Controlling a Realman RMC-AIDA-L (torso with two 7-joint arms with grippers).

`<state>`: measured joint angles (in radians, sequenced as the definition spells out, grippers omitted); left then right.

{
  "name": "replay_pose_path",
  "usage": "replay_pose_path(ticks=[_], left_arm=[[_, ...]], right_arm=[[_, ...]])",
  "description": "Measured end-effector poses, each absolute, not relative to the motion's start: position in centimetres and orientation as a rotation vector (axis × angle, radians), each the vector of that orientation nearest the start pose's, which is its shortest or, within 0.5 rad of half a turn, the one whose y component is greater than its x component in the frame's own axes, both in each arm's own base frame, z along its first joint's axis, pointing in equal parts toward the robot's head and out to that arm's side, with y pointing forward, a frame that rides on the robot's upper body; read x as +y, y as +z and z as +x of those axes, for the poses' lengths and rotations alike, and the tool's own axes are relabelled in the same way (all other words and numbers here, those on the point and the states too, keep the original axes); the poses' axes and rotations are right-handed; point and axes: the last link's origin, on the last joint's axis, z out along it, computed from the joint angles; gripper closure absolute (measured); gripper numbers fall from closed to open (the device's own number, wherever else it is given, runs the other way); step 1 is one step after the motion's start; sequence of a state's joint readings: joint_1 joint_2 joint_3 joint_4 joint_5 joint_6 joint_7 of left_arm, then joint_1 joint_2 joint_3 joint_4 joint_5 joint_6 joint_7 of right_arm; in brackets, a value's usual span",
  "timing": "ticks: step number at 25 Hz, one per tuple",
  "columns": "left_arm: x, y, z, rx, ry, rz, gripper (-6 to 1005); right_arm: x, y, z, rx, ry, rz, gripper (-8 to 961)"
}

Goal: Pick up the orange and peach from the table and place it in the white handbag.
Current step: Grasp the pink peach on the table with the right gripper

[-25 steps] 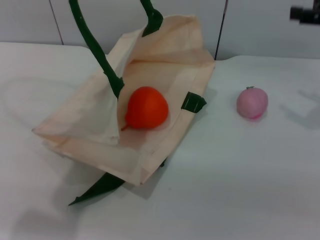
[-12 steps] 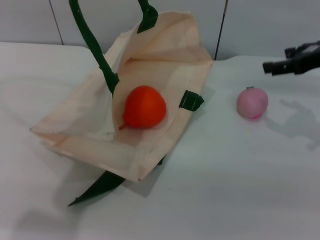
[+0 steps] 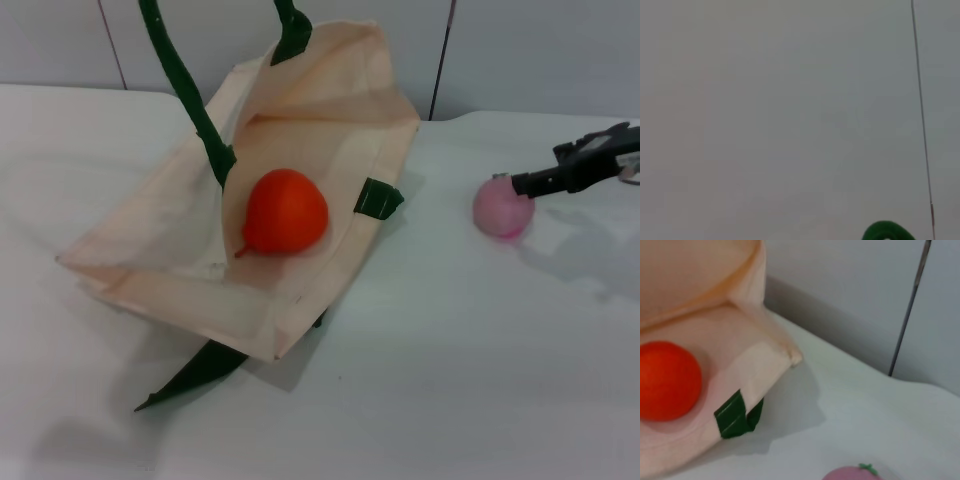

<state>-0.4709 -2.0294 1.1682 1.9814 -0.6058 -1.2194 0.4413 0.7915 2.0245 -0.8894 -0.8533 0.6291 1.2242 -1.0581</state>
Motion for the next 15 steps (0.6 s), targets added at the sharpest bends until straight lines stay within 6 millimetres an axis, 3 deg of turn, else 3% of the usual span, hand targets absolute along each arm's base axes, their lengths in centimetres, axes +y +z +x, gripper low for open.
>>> replay_pose_path(ticks=[15], left_arm=[[36.6, 16.5, -7.8, -0.469, -0.308, -2.019, 879]], right_arm=[[44.3, 1.6, 21.8, 0.836, -0.105, -2.503, 119]])
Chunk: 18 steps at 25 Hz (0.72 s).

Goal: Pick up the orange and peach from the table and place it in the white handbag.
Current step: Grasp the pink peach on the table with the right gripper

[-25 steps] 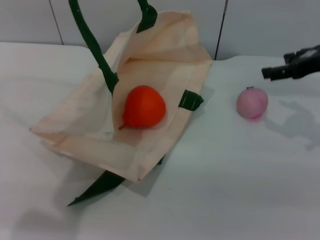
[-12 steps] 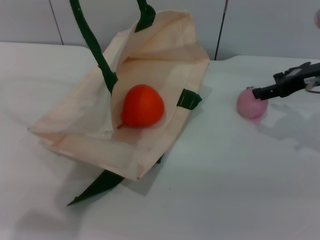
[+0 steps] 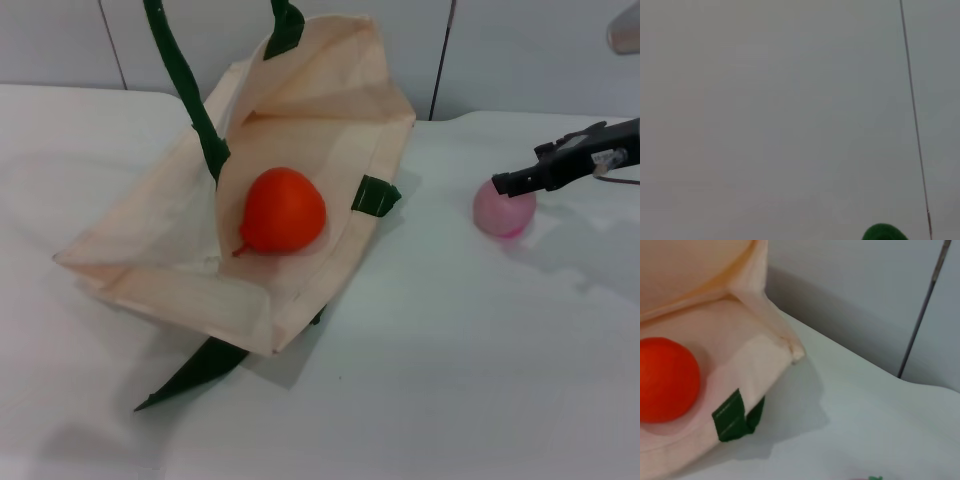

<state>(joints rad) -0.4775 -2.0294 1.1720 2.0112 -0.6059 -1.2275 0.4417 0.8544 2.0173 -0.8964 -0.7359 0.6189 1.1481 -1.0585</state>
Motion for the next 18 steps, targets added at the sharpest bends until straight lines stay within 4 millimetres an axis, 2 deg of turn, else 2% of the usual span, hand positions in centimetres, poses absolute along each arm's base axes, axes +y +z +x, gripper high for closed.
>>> replay_pose_path(ticks=[18], left_arm=[[36.6, 16.5, -7.1, -0.452, -0.322, -2.029, 878]], right_arm=[[44.1, 0.1, 23.9, 0.898, -0.148, -2.461, 101]])
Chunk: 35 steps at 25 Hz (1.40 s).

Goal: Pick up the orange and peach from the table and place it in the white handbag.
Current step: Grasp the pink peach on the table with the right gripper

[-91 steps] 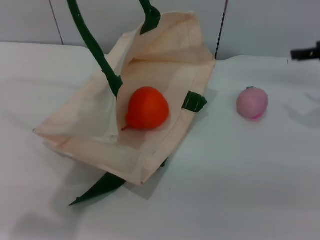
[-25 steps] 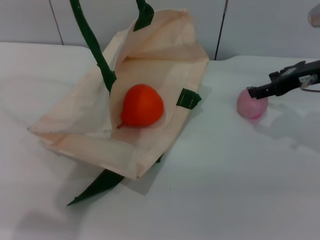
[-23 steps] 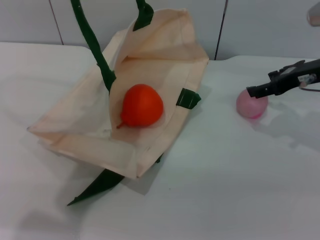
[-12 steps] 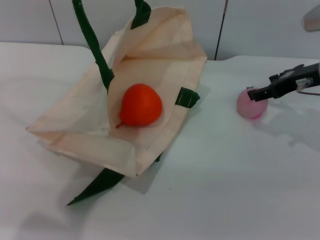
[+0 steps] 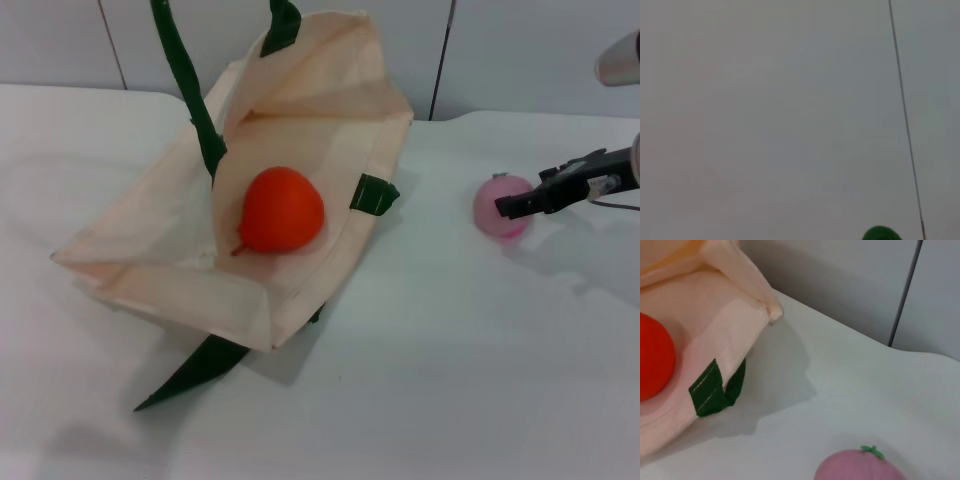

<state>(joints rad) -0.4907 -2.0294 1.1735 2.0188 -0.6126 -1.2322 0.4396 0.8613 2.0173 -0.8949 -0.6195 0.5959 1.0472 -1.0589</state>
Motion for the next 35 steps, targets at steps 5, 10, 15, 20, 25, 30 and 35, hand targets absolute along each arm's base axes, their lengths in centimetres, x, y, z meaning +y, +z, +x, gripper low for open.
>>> replay_pose_path(ticks=[5, 10, 15, 20, 25, 30, 35], left_arm=[[36.6, 16.5, -6.7, -0.441, -0.329, -2.033, 878], [36.7, 16.5, -6.6, -0.437, -0.332, -2.035, 878], [36.7, 16.5, -6.5, -0.435, -0.334, -2.036, 878], [36.7, 16.4, -6.5, -0.434, -0.334, -2.037, 878], [36.7, 16.4, -6.5, -0.433, -0.334, -2.037, 878], [36.7, 16.4, -6.4, -0.431, -0.335, -2.038, 878], [36.7, 16.4, -6.2, -0.427, -0.336, -2.041, 878]], right_arm=[[44.3, -0.5, 23.5, 0.892, -0.146, -2.472, 97], [44.7, -1.0, 23.1, 0.885, -0.141, -2.466, 98], [44.8, -1.1, 23.1, 0.883, -0.137, -2.459, 100], [44.8, -1.4, 23.5, 0.892, -0.142, -2.444, 101], [44.9, -1.4, 23.7, 0.892, -0.147, -2.433, 103], [44.8, -1.5, 23.8, 0.898, -0.150, -2.429, 105], [44.6, -1.8, 24.1, 0.911, -0.159, -2.431, 107]])
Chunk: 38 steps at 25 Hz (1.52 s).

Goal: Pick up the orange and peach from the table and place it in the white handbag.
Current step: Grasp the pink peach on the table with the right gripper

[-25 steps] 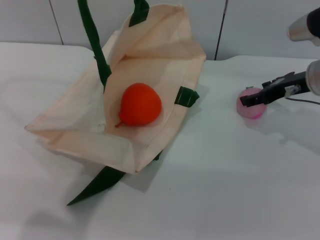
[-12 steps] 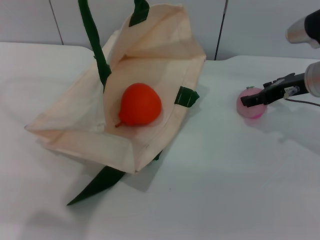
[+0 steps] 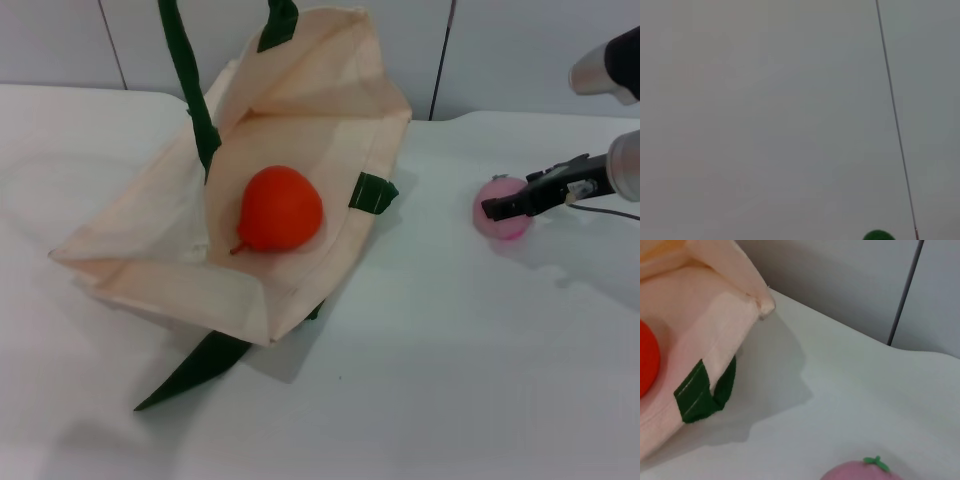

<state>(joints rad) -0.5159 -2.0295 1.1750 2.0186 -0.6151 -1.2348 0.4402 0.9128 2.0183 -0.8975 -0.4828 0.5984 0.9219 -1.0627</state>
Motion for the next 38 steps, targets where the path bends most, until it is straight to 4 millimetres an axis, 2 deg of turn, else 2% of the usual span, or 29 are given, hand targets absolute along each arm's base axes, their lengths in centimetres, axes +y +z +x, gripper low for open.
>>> replay_pose_path(ticks=[8, 25, 27, 34, 38], left_arm=[[36.7, 16.4, -6.0, -0.423, -0.336, -2.045, 878], [36.8, 16.6, -6.2, -0.426, -0.330, -2.037, 882], [36.8, 16.6, -6.2, -0.426, -0.328, -2.036, 882], [36.7, 16.6, -6.7, -0.439, -0.314, -2.030, 882], [36.6, 16.7, -7.1, -0.446, -0.297, -2.026, 882]], right_arm=[[44.6, -2.1, 24.1, 0.918, -0.162, -2.434, 148], [44.7, -2.0, 24.0, 0.906, -0.167, -2.427, 314], [44.8, -1.9, 24.0, 0.903, -0.164, -2.424, 367], [45.3, -0.8, 23.6, 0.891, -0.119, -2.393, 413], [45.4, 0.1, 22.5, 0.895, -0.037, -2.407, 431]])
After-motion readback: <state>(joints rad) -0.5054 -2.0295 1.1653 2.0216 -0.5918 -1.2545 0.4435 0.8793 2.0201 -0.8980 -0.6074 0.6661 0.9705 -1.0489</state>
